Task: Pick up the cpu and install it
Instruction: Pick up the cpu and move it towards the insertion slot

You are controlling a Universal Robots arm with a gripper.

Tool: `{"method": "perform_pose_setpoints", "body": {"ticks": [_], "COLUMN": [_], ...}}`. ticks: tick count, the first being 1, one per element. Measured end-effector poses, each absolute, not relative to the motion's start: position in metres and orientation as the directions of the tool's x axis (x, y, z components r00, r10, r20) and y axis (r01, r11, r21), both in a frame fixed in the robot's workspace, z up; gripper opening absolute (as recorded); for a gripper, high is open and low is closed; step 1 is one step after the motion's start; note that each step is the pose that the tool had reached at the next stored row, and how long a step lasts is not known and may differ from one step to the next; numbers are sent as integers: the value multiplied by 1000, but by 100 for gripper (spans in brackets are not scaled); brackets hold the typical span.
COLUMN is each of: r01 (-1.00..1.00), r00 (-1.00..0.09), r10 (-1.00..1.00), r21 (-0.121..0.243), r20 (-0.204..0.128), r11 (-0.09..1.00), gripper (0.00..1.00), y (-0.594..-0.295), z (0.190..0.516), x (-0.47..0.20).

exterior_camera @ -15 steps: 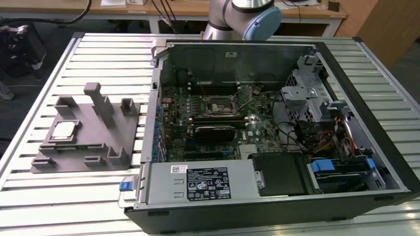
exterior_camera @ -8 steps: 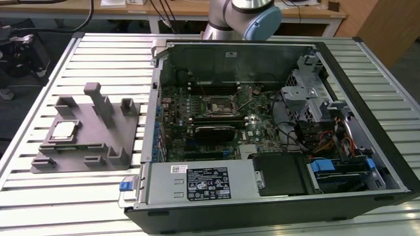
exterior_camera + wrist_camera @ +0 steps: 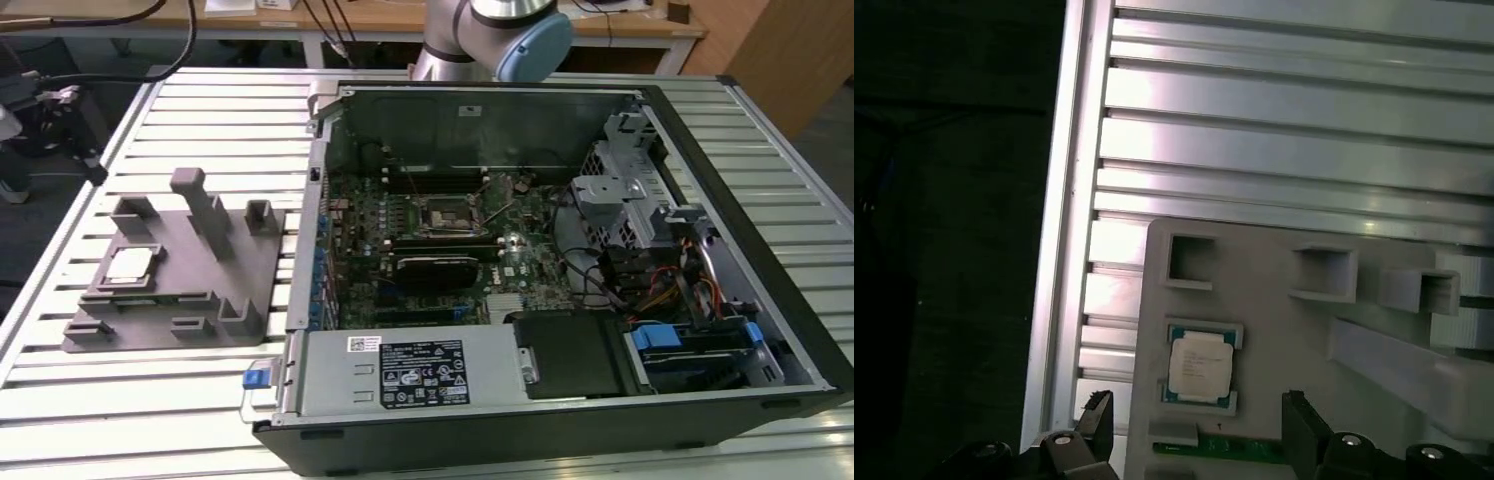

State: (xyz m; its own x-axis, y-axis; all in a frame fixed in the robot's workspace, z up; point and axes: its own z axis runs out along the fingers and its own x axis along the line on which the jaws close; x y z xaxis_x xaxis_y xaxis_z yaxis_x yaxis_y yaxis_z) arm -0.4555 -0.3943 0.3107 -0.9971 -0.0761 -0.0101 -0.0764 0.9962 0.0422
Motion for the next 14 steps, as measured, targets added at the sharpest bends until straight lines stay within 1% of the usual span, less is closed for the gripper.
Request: {"method": "perform_pose_setpoints", "body": {"ticks": [14], "r01": [-46], "r00": [-999], "r10": [-46], "r21": [42], "r20": [-11], "r11": [998], "gripper": [76], "y": [-400], "z": [285], "x": [-454]}}
